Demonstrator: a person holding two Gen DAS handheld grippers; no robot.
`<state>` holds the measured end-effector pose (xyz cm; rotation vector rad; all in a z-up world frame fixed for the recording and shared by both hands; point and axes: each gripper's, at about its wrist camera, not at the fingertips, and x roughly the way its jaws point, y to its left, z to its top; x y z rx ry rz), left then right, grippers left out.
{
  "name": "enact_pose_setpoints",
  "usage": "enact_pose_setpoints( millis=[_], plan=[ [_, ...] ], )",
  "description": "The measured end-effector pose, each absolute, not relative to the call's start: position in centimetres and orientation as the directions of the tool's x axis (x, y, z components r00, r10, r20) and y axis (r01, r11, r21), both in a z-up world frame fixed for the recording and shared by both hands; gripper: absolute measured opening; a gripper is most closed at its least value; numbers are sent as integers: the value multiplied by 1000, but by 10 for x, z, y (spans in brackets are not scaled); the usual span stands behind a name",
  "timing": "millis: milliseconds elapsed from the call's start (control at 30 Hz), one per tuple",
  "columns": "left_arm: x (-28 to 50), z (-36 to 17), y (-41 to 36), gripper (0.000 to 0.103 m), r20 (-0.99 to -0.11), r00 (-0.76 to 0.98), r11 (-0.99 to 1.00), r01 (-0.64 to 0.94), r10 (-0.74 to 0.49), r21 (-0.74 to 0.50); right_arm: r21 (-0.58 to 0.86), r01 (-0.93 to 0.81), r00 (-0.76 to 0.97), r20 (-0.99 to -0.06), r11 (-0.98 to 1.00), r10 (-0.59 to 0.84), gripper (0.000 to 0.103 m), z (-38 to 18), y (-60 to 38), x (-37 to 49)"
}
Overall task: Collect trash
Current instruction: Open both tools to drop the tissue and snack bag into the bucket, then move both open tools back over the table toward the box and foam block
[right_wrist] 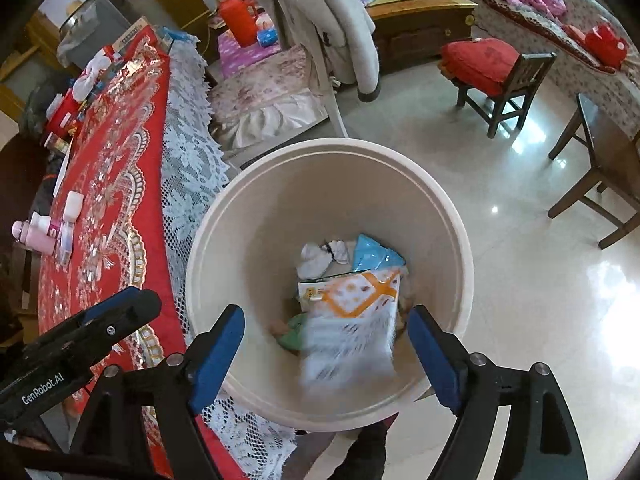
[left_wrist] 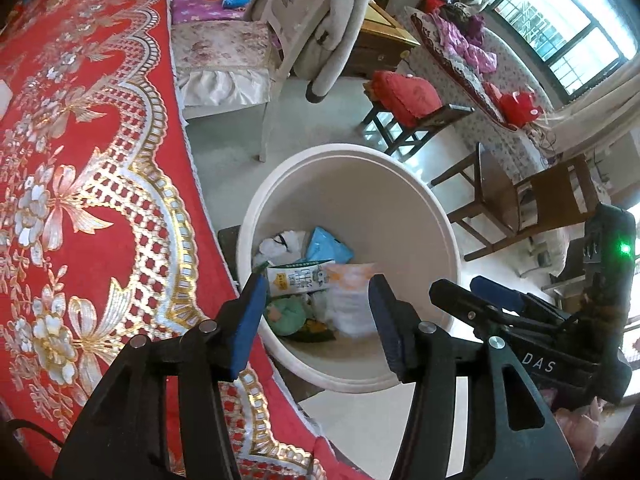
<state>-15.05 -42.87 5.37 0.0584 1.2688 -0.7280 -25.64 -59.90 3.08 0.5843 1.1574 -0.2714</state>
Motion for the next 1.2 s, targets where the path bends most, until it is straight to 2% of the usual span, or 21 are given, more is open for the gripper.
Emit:
enact_pose_setpoints(
  millis=[733,1200],
  plan=[
    [-114,76,-334,52,-878,275,877,400,-391,-265,252,312,383,-916,916,122,82,45,-521,-185],
    [-51,82,-198,52,-882,366,953,179,-297,-246,254,133,377,-907,958,188,82,48,-423,-105]
  ],
)
